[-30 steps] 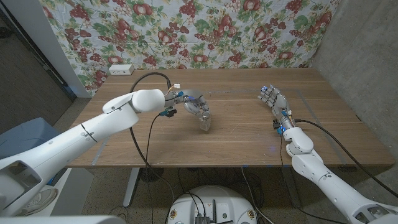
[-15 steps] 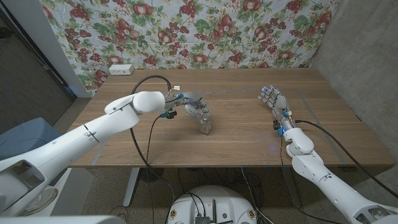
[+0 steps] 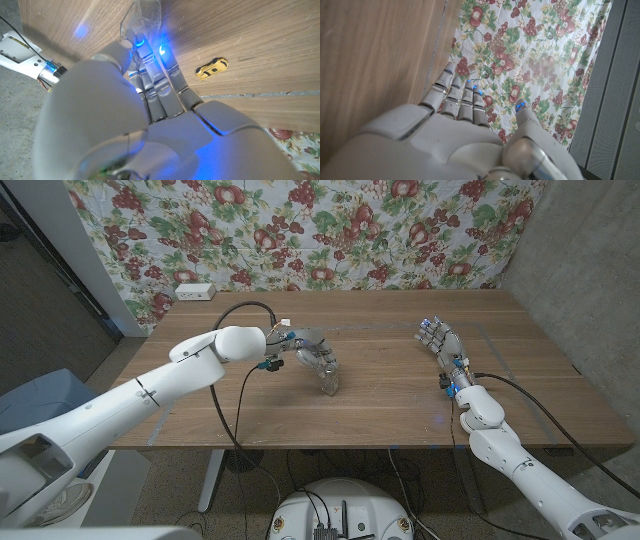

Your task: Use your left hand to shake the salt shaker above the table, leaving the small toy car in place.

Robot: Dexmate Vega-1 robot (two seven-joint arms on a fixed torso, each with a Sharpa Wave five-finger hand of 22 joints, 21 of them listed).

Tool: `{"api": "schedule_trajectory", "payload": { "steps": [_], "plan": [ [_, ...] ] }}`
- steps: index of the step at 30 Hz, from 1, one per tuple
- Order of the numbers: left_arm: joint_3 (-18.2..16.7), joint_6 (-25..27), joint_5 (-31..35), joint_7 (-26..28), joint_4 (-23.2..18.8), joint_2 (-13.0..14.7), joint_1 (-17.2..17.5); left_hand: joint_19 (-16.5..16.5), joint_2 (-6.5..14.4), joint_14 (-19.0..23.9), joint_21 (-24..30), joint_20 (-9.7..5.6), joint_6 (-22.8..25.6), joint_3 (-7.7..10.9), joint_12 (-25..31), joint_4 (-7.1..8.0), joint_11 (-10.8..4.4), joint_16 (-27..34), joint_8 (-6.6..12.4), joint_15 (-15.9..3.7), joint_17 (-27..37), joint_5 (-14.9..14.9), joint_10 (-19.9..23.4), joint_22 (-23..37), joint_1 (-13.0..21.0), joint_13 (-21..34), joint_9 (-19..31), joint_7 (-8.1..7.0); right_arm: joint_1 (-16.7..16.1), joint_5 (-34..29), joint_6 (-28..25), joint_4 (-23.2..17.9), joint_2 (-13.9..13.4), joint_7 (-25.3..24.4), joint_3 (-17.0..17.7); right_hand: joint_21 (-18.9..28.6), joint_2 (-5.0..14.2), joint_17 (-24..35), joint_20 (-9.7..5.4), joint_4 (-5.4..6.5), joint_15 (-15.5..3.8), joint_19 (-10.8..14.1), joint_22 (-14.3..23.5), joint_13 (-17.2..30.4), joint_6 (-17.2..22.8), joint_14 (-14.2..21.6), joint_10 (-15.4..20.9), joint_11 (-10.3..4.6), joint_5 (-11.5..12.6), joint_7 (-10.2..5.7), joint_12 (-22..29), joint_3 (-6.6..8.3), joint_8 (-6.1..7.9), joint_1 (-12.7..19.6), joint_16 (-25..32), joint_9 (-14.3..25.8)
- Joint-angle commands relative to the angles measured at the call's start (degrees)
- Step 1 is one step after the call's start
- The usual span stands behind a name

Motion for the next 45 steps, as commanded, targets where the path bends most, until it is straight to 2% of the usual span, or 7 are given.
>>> {"api": "schedule_trajectory", "payload": {
  "steps": [1,11,16,24,32,41,45],
  "plan": [
    [0.52,-2.47,1.26,-1.75,0.82,0.14,-0.9,-1.42,2.88,-6.54,-1.34,-1.83,-2.84,1.71,-0.26,2.65,-0.12,-0.59,0.0,-3.96,0.97,0.72,-3.8,0.07,1.69,-0.24,-0.31,-0.3,0.03,-0.02,-0.07,-0.11,0.09,-0.19,-0.04,-0.22,0.13,-0.09,-0.37,0.03,0.19,-0.17,0.34,0.21,-0.33,-0.35,-0.25,0.24,-0.03,-0.11,0.17,0.23,0.04,-0.41,-0.19,0.17],
    [0.97,-1.75,2.16,-4.05,0.42,0.32,-1.63,-3.59,2.7,-15.97,-4.24,-0.02,-8.89,1.84,-0.01,3.31,1.42,-4.05,-0.07,-0.52,0.11,1.48,-10.33,-0.04,-2.64,-0.88,-1.15,-0.89,-0.04,-0.24,0.39,-0.02,0.08,-0.16,-0.04,-0.2,0.12,-0.1,-0.33,0.0,0.19,-0.15,0.34,0.2,-0.32,-0.3,-0.25,0.29,-0.02,-0.09,0.18,0.25,0.06,-0.39,-0.17,0.17],
    [-0.03,-2.58,1.94,-2.44,-0.03,0.57,-0.59,-5.71,1.77,-21.07,-6.57,1.25,-13.78,1.23,0.07,2.97,2.64,-5.08,-0.01,1.26,-0.17,1.65,-15.76,0.02,-4.73,-1.14,-1.72,-2.88,-0.23,-0.02,0.24,-0.37,0.11,-0.27,0.05,-0.18,0.1,-0.11,-0.3,-0.01,0.27,-0.11,0.34,0.2,-0.27,-0.25,-0.16,0.39,-0.02,-0.08,0.22,0.26,0.08,-0.38,-0.15,0.17],
    [-4.45,-5.71,1.88,7.45,-1.56,1.41,4.87,-12.08,0.51,-33.88,-10.81,3.62,-22.54,-2.74,-0.26,3.05,3.31,-6.49,-0.1,4.91,-0.22,0.92,-28.22,0.16,-6.73,-1.87,-2.59,-5.04,-0.32,-0.14,0.41,-0.47,0.06,-0.19,0.01,-0.17,0.09,-0.12,-0.29,0.0,0.2,-0.1,0.34,0.19,-0.25,-0.22,-0.07,0.29,-0.02,-0.08,0.27,0.26,0.09,-0.4,-0.13,0.17],
    [-9.25,-9.56,2.68,20.1,-1.69,0.54,11.15,-16.17,0.32,-39.59,-13.81,4.68,-28.19,-5.9,-0.34,3.97,3.2,-6.69,-0.26,5.89,-0.89,-0.1,-35.69,0.09,-9.9,-2.65,-3.03,-6.14,-0.04,-0.27,0.19,-0.46,0.12,-0.16,-0.16,-0.15,0.08,-0.12,-0.24,0.02,0.15,-0.06,0.34,0.19,-0.14,-0.11,0.0,0.32,-0.03,0.01,0.3,0.25,0.13,-0.44,-0.08,0.17],
    [-12.82,-13.85,4.53,32.77,0.12,-2.79,16.42,-21.78,1.32,-47.67,-18.53,5.6,-38.12,-9.75,-0.29,5.74,1.99,-7.51,-0.3,6.49,-2.75,-0.76,-44.36,0.05,-17.67,-3.73,-3.48,-7.89,0.66,-0.58,-0.74,-0.51,0.02,-0.15,-0.54,-0.13,0.06,-0.12,-0.19,0.01,0.22,-0.01,0.34,0.2,0.0,0.0,0.2,0.34,-0.04,0.06,0.38,0.25,0.18,-0.45,-0.03,0.17],
    [-14.15,-12.72,2.24,34.39,-0.09,-4.2,18.16,-23.67,1.91,-50.5,-20.54,5.17,-42.08,-11.24,-0.27,6.7,1.51,-7.56,-0.5,6.22,-3.8,-0.81,-47.47,0.03,-21.6,-4.1,-3.67,-9.46,1.11,-0.85,-1.02,-0.35,-0.04,-0.03,-0.76,-0.13,0.04,-0.12,-0.16,0.0,0.26,0.0,0.34,0.2,0.0,0.03,0.26,0.5,-0.04,0.12,0.4,0.26,0.18,-0.44,-0.02,0.17]
  ]
}}
